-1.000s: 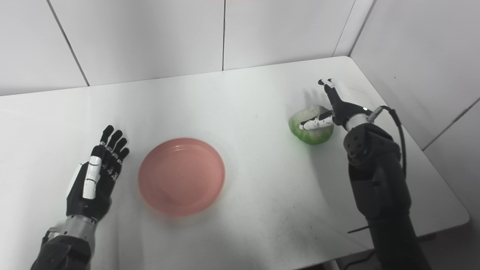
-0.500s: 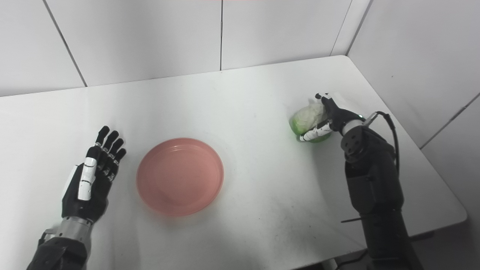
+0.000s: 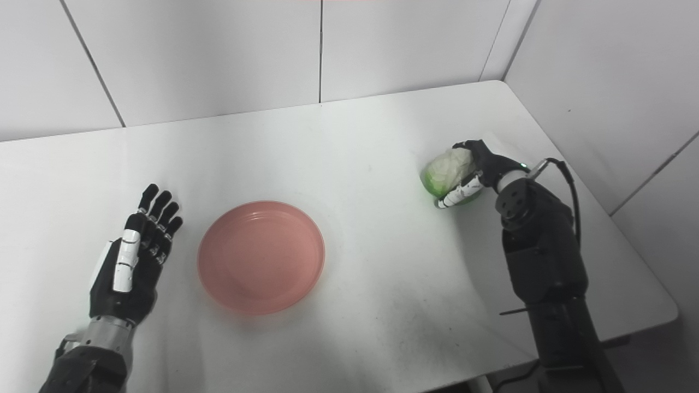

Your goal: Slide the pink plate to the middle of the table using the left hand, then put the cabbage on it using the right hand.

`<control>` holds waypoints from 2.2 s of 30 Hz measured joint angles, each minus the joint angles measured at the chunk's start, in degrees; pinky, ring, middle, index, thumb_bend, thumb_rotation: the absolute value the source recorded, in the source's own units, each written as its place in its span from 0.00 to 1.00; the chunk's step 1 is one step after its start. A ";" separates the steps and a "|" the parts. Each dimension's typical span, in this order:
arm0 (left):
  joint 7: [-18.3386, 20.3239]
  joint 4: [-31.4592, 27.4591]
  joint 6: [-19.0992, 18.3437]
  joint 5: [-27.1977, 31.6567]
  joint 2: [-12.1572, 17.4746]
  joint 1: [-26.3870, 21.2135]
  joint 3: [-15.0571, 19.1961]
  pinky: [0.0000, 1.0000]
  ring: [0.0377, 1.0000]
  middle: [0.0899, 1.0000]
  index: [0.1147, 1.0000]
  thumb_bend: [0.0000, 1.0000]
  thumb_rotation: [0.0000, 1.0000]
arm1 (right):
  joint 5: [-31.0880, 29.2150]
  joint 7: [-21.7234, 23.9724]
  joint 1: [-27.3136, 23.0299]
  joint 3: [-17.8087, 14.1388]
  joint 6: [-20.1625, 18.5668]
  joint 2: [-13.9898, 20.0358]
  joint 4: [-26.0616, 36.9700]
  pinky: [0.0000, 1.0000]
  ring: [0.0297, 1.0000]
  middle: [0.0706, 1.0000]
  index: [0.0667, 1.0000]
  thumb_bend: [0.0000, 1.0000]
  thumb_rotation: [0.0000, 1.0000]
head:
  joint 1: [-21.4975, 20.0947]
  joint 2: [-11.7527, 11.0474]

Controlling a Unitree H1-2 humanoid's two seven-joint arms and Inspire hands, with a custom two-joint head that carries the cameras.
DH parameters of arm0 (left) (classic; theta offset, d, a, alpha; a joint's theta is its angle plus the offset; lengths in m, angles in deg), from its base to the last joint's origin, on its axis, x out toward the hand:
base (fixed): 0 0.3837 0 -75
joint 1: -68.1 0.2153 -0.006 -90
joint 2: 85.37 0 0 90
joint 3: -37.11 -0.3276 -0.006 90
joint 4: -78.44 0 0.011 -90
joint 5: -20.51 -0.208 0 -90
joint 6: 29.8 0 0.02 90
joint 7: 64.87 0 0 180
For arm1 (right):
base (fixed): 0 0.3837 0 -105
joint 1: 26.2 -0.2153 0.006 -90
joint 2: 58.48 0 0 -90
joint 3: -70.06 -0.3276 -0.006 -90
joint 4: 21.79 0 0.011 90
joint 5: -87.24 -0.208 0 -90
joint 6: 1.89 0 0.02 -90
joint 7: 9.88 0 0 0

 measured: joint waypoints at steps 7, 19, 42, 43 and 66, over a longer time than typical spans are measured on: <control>0.00 0.02 -0.02 -0.06 0.01 0.00 0.00 1.00 1.00 1.00 0.98 0.74 0.81 | -2.01 -2.91 0.44 1.21 0.00 -0.07 0.17 0.38 0.45 0.43 0.50 0.54 0.00 | 0.18 0.09; -0.12 -0.04 -0.05 -0.44 -0.07 0.11 -0.54 1.00 1.00 0.99 0.97 0.70 0.83 | -8.68 -15.05 0.51 2.27 0.14 -2.32 3.74 0.29 0.36 0.39 0.48 0.52 0.00 | 3.43 0.79; -4.85 -2.26 -1.77 -6.45 -4.37 1.19 -3.35 1.00 1.00 1.00 0.98 0.69 0.81 | -17.83 -33.85 6.77 18.11 24.15 -17.57 11.41 0.38 0.39 0.46 0.50 0.51 0.00 | 17.92 3.07; -4.96 -2.35 -1.90 -6.54 -4.41 1.19 -3.52 1.00 1.00 1.00 0.98 0.70 0.81 | -18.15 -33.87 6.99 18.81 24.88 -17.53 12.00 0.38 0.39 0.46 0.50 0.51 0.00 | 17.93 3.08; -7.19 -3.46 -1.94 -12.54 -5.58 1.38 -6.08 1.00 1.00 0.99 0.98 0.74 0.88 | -12.59 -26.55 9.03 29.10 27.69 -15.42 12.75 0.37 0.38 0.44 0.51 0.51 0.00 | 22.15 4.57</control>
